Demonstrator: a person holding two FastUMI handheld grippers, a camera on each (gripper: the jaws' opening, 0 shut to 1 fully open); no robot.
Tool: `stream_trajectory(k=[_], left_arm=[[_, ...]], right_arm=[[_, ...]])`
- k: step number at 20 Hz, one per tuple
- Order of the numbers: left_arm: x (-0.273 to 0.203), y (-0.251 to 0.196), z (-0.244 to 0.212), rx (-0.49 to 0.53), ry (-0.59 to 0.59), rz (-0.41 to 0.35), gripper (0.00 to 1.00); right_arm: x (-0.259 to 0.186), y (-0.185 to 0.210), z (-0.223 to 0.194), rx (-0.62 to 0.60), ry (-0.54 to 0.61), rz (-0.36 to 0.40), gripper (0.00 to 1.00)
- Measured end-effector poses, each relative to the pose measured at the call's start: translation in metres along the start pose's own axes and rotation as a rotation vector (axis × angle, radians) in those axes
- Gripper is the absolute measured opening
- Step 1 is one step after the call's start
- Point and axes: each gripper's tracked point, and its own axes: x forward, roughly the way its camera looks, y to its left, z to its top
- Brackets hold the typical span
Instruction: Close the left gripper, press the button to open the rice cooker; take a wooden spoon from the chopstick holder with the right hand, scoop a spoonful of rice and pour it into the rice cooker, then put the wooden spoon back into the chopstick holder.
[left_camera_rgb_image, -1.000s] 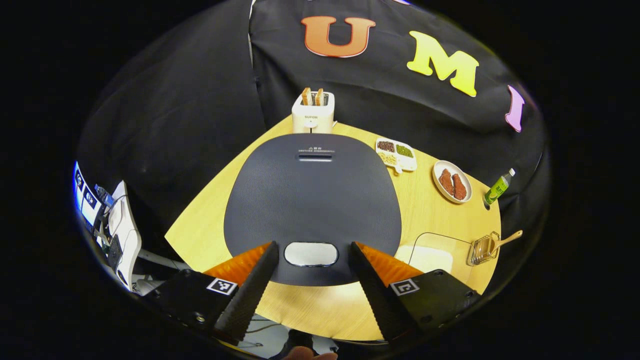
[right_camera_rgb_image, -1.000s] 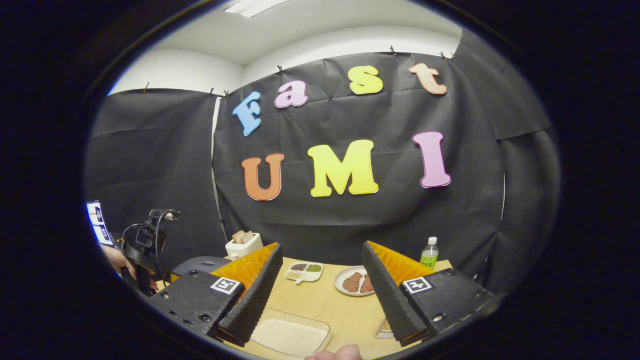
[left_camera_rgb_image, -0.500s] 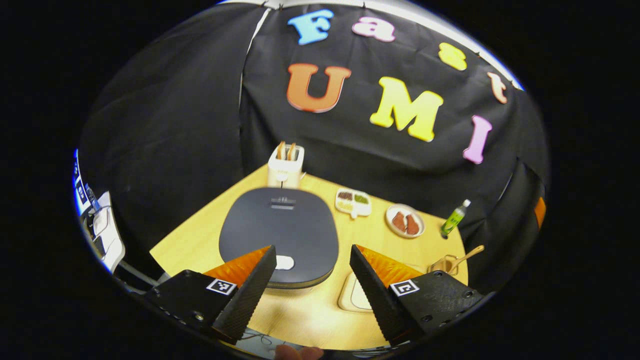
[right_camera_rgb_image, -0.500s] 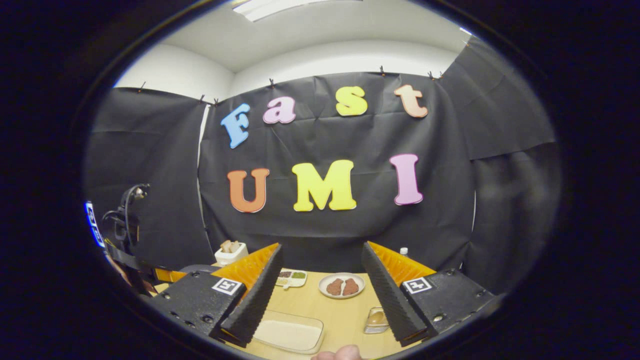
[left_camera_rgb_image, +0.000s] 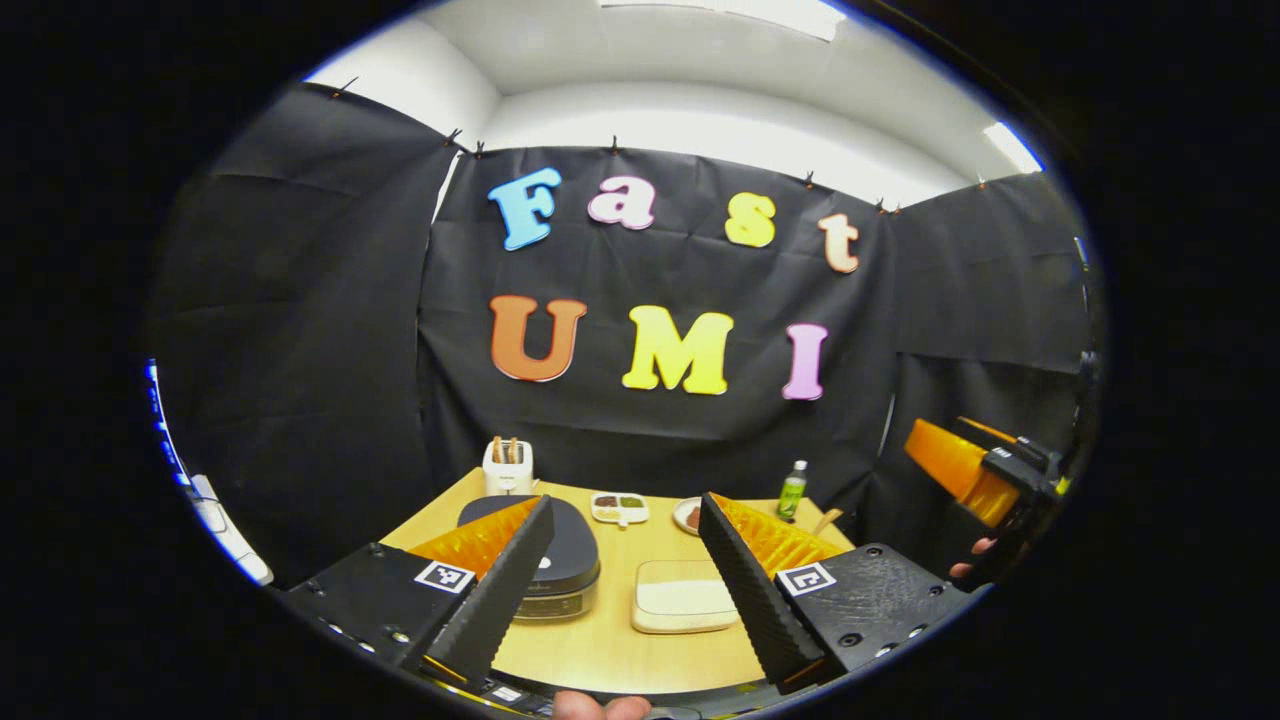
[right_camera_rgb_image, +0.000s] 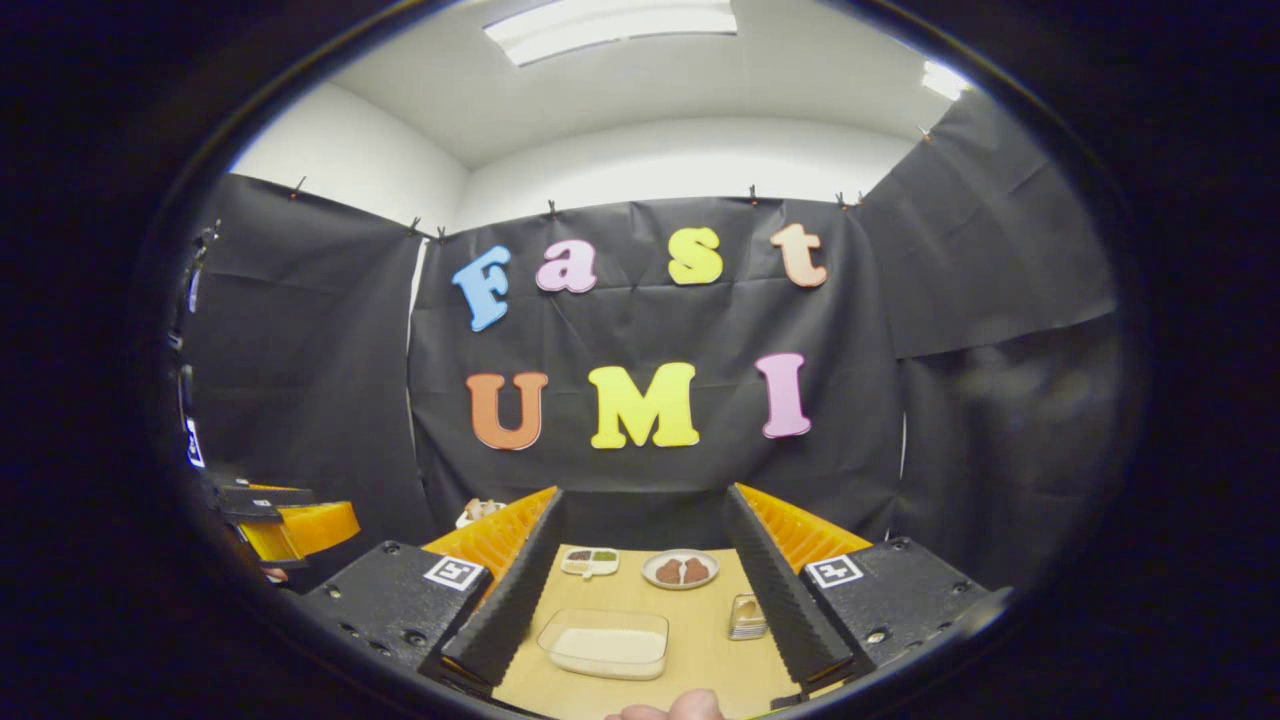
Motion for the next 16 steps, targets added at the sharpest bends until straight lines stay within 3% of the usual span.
stream_trajectory(k=[3,7,13,16], left_arm=[[-0.027,-0.019,0.011,0.028,-0.06,-0.064,0.94],[-0.043,-0.039,0.007,0.019,-0.053,-0.132,0.94],[-0.045,-0.035,0.018,0.032,-0.077,-0.118,0.94],[-0.045,-0.023,0.018,0.053,-0.086,-0.076,0.94]], right_arm=[[-0.036,0.0,0.006,-0.004,0.003,-0.022,0.99],[-0.064,-0.006,0.013,-0.02,-0.003,-0.055,0.99],[-0.066,-0.006,0.004,0.012,0.0,-0.082,0.99],[-0.062,0.005,-0.001,0.015,0.012,-0.054,1.0]])
